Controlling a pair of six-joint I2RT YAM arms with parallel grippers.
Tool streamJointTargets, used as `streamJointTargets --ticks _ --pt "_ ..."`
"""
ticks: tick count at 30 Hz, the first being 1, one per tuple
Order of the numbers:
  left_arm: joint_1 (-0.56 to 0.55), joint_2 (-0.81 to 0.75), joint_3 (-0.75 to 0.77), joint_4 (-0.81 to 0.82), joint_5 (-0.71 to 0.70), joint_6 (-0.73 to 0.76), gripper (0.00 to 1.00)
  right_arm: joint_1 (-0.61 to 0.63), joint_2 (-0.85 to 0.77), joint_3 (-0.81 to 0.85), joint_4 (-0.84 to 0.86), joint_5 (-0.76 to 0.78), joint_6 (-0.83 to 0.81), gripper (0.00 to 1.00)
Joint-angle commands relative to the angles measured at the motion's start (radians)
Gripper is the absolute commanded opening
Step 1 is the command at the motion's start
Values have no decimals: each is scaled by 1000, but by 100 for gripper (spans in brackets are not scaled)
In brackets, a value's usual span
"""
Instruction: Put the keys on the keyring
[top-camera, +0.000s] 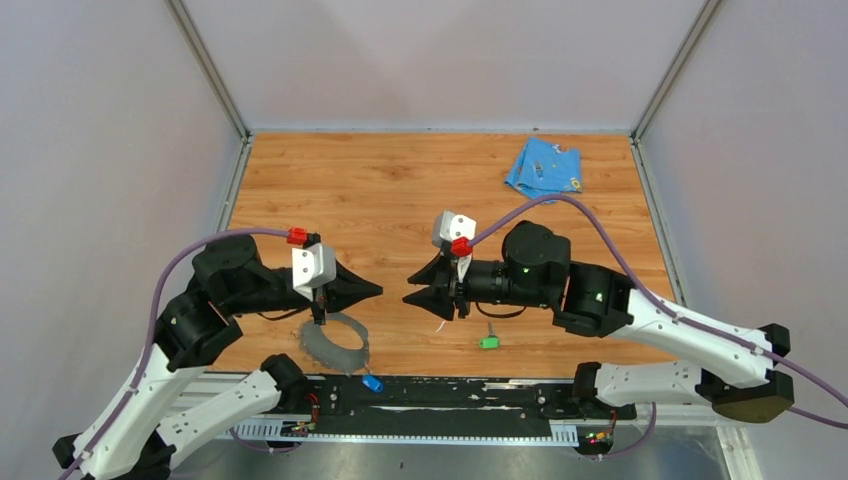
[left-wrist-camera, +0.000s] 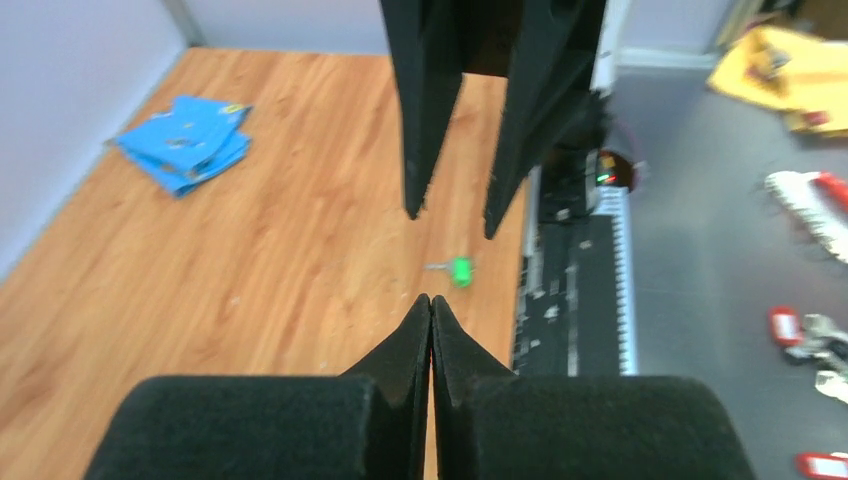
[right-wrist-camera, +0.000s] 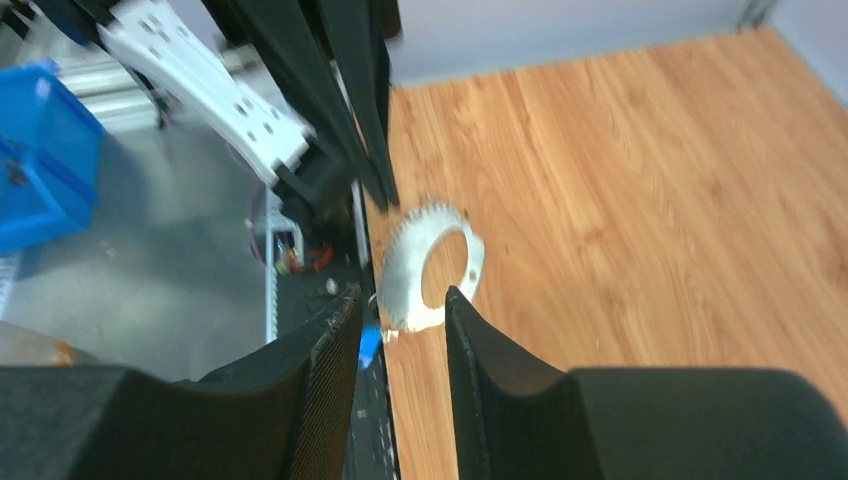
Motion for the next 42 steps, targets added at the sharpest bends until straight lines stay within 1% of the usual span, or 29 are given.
streamJointTargets --ticks 1,3,5,7,8,9,11,12,13,15,17,20,21,23,29,33,34,38,42 --pt "12 -25 -18 -133 -252 225 0 -27 -6 -148 -46 82 -3 43" --pt "34 -5 -19 -169 -368 296 0 -37 11 -202 -8 92 -8 52" --pt "89 19 -36 -200 -423 364 0 -39 49 -263 64 117 -24 57" --pt "191 38 -66 -203 -417 426 6 -58 105 -340 204 117 -25 60" --pt "286 53 -69 -202 -401 446 8 -74 151 -371 316 106 -25 60" --pt "358 85 -65 -201 -378 460 14 -87 210 -386 380 95 -24 60" --pt "531 145 -39 -201 -312 472 31 -92 344 -376 484 75 -66 61" --pt "599 176 -25 -197 -293 478 39 -92 415 -351 515 47 -78 61" --pt "636 204 -17 -195 -313 487 46 -92 484 -303 539 10 -93 61" --pt "674 248 -10 -194 -366 519 60 -90 621 -215 541 -42 -121 61" --pt "723 286 -4 -194 -360 515 74 -87 742 -136 524 -73 -154 61" --pt "794 345 25 -194 -348 463 98 -63 846 -79 502 -74 -221 61" --pt "801 361 36 -195 -357 447 100 -59 869 -73 504 -77 -232 62" --pt "811 376 51 -194 -364 422 100 -52 913 -47 477 -82 -248 62" --pt "814 391 112 -194 -337 357 100 -29 988 9 333 9 -331 63" --pt "813 415 153 -195 -339 353 100 -14 999 13 253 99 -373 64" --pt "814 417 161 -196 -338 356 100 -14 998 5 224 128 -387 64" --pt "813 418 176 -199 -333 378 100 -37 955 -55 155 291 -413 58" --pt "814 420 166 -200 -333 408 100 -116 860 -190 149 347 -387 56"
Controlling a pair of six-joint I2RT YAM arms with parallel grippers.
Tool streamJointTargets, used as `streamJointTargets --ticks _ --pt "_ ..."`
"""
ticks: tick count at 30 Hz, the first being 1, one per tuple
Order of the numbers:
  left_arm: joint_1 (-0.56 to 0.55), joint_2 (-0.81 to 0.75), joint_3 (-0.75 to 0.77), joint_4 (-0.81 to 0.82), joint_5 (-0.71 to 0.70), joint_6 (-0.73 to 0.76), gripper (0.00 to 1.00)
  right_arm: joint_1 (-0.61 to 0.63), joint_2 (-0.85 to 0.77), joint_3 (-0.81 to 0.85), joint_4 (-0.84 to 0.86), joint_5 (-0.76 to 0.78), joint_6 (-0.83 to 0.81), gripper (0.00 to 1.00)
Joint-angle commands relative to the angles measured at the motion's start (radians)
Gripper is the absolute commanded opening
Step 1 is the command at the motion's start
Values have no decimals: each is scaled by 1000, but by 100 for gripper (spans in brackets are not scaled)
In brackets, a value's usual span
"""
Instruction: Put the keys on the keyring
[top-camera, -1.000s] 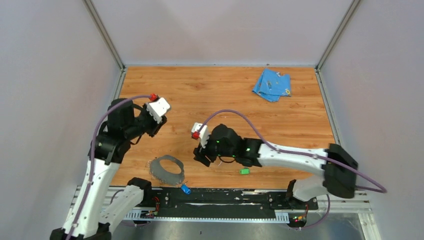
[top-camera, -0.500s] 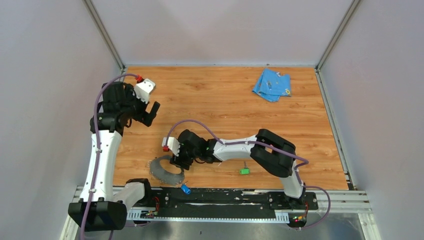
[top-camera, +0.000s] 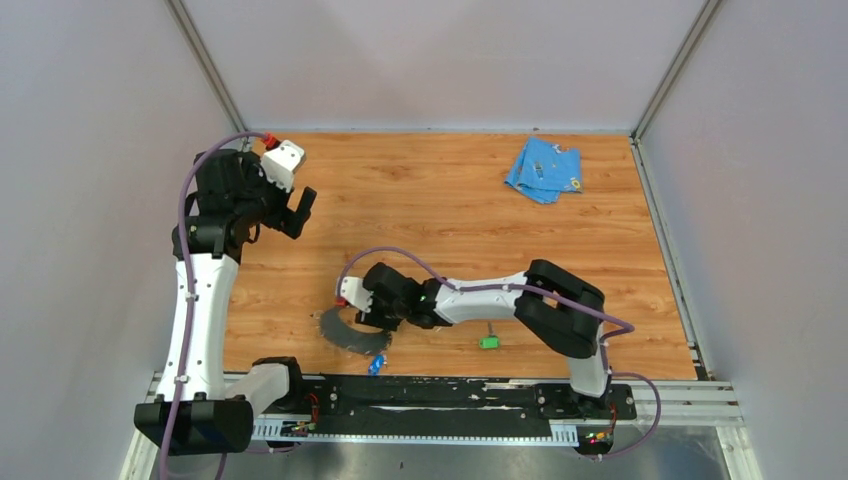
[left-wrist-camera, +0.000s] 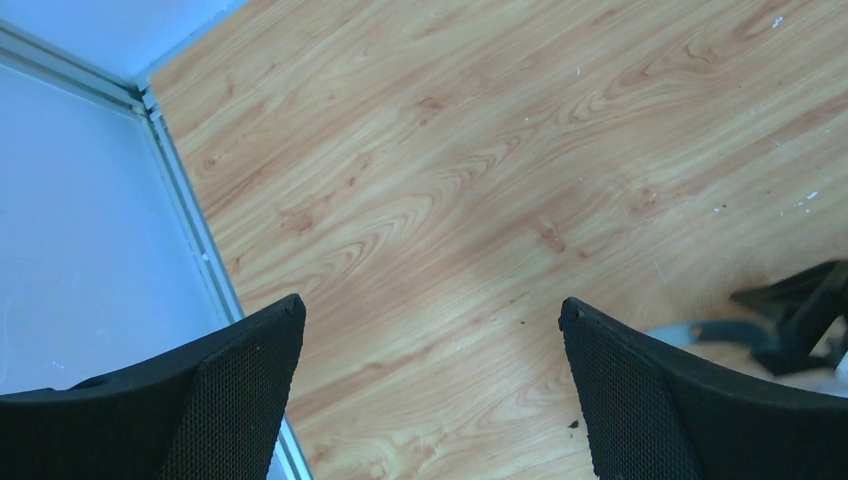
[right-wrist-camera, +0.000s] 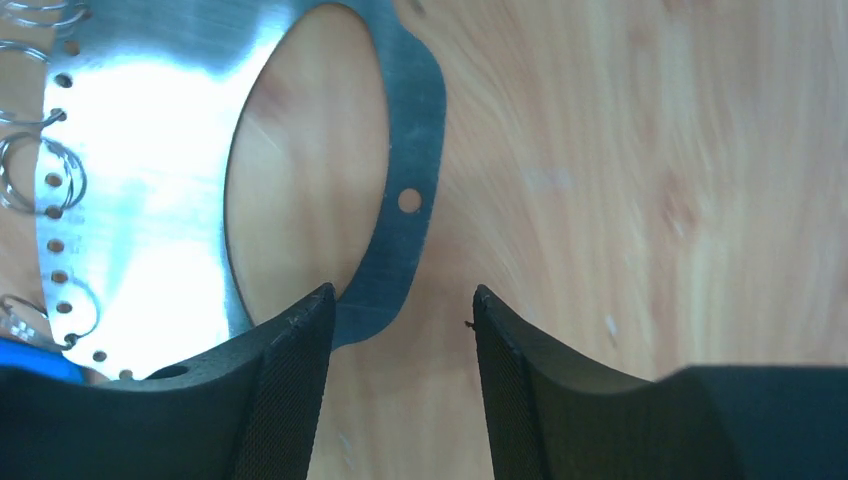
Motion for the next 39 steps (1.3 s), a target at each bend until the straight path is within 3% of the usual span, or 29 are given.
streamJointTargets --ticks 1,9,15,20,23,29,39 --pt "8 12 13 -9 14 30 100 -97 -74 -160 -175 181 -14 55" --pt "8 27 -89 -8 136 58 100 -210 -308 -336 -232 186 68 53" --pt "8 36 -167 -9 169 99 100 -281 -413 -242 -239 -40 46 59" --pt "7 69 -182 -9 180 112 100 -370 -333 -52 -262 -292 -18 62" --pt "8 96 -183 -8 189 113 100 -408 -227 60 -312 -412 -30 58" --pt "8 127 -177 -9 202 97 100 -421 -47 192 -366 -683 -94 56" --pt "8 110 -177 -9 198 95 100 -371 84 262 -379 -651 -201 56"
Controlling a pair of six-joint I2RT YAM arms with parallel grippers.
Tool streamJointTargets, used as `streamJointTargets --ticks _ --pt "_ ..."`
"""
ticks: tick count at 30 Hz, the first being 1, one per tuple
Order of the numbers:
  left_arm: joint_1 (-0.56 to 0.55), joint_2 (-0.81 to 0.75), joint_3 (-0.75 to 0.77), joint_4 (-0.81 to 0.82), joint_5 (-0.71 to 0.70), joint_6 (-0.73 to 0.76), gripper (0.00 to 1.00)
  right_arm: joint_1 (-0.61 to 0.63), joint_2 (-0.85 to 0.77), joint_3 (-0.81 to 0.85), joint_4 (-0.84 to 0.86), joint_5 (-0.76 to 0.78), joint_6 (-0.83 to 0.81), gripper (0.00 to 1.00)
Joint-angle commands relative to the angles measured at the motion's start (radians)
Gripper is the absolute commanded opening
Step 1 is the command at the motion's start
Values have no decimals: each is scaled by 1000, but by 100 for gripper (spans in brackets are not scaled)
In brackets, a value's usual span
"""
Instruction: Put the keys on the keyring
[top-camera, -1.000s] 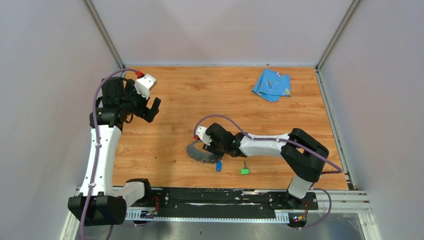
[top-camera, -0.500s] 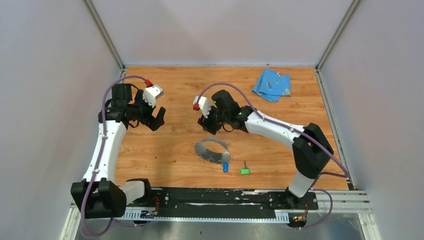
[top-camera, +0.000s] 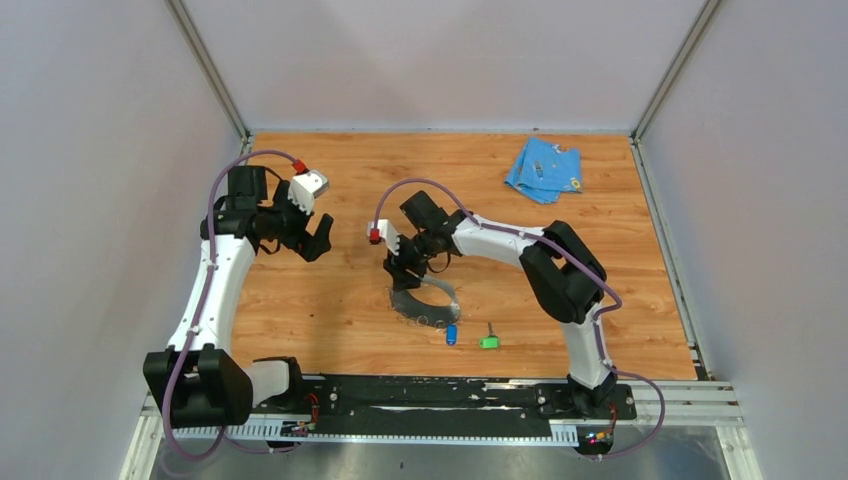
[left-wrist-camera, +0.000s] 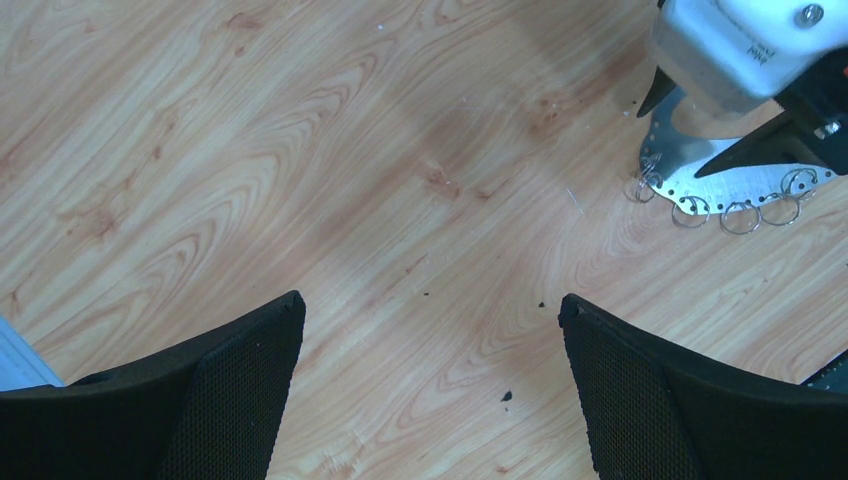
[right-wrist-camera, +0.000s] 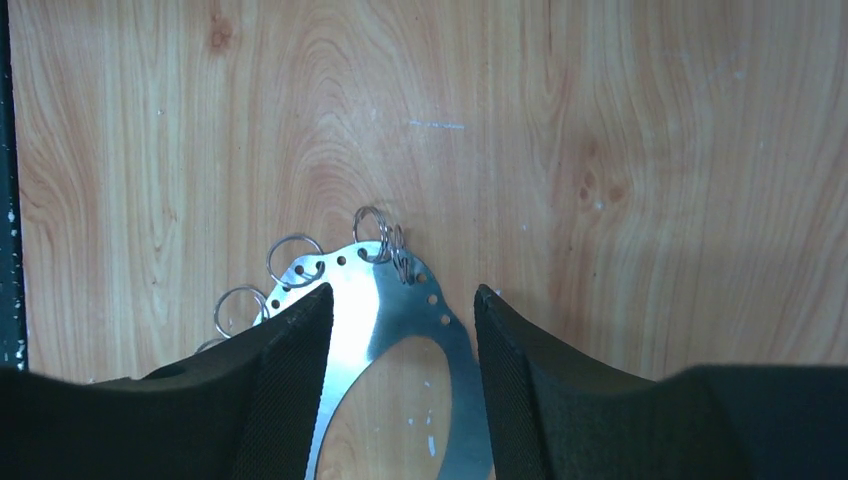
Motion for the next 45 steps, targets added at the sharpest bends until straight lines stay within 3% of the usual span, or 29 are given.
streamJointTargets --ticks 1,13,23,33,45 --pt "8 -16 0 -2 20 -1 100 27 37 64 -33 -4 -73 55" --pt "7 -13 -2 -2 3 6 100 44 84 104 -50 -13 -126 48" --pt "8 -13 6 -2 -36 11 100 56 97 117 -94 -31 -142 23" --pt "8 -33 -1 -2 -69 20 100 62 101 124 -124 -11 -151 26" --pt "7 -38 -4 -1 -69 20 100 67 126 141 -122 -11 -151 14"
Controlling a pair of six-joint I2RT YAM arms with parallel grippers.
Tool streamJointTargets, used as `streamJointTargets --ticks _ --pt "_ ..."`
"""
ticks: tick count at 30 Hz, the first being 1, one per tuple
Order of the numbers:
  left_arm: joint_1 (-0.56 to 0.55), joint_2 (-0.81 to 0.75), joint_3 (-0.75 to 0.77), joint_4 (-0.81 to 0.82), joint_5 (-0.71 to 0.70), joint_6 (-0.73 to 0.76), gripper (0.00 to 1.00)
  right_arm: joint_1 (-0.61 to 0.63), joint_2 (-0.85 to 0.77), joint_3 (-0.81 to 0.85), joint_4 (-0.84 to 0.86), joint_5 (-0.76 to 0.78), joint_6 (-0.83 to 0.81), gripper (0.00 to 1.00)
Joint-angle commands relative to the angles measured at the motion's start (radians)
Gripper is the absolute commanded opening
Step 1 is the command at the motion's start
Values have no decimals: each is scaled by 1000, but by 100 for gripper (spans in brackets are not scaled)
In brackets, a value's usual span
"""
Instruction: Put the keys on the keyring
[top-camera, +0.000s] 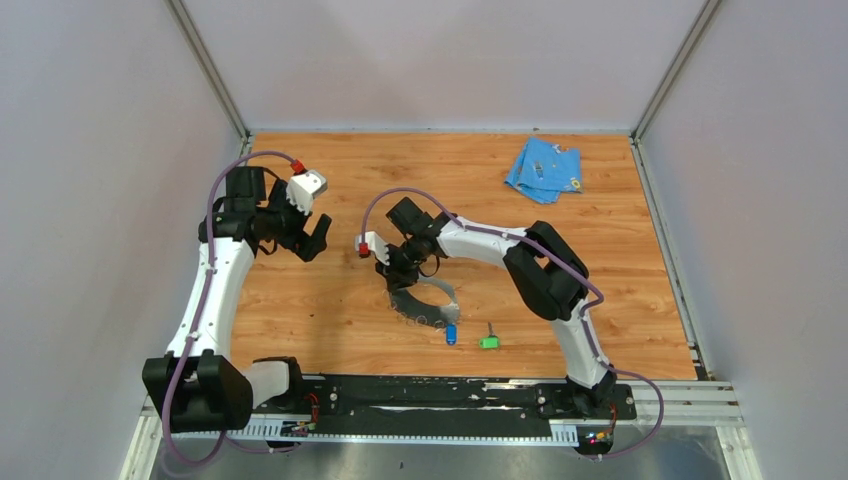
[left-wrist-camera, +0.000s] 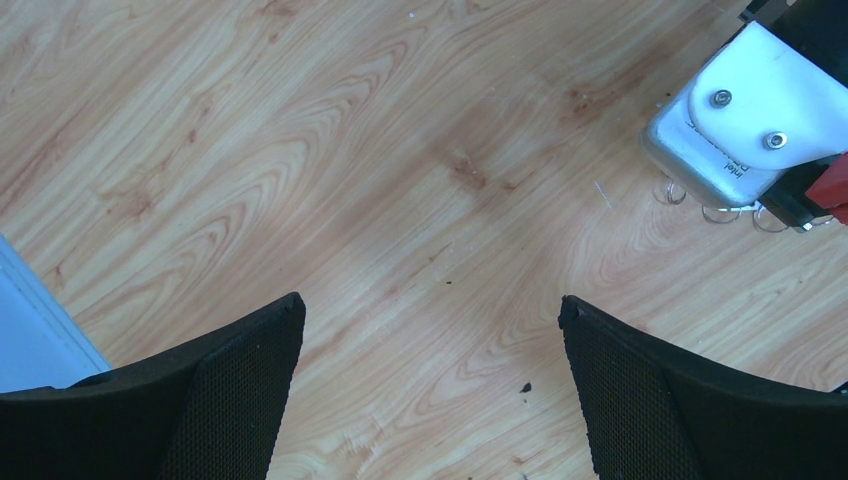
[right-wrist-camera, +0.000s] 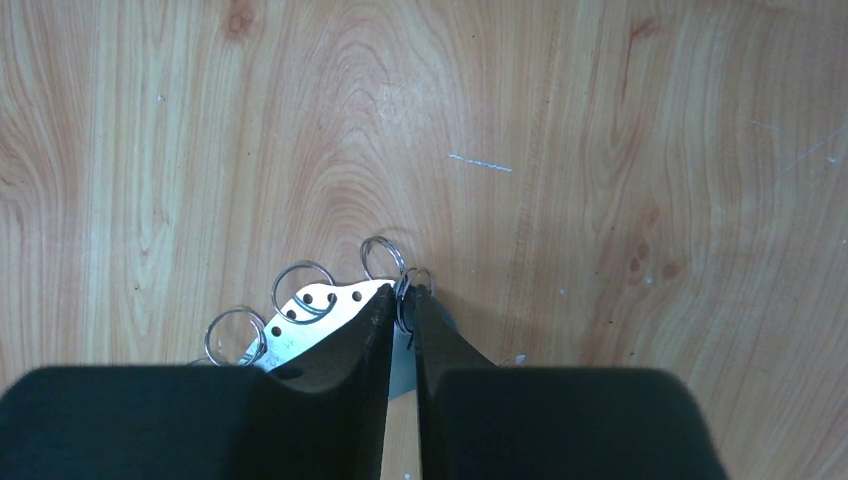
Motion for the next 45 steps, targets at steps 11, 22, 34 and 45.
streamJointTargets --ticks 11,22,34,45 --pt "8 -25 -10 -3 -3 5 100 17 -51 7 -19 -19 12 0" --pt "7 -65 -83 -7 191 76 96 17 -298 -198 258 -31 196 0" --pt "-16 -196 -79 -167 682 193 91 81 -704 -476 667 40 482 0" --pt "-222 -400 -29 -176 728 142 77 144 -877 -555 852 53 630 0"
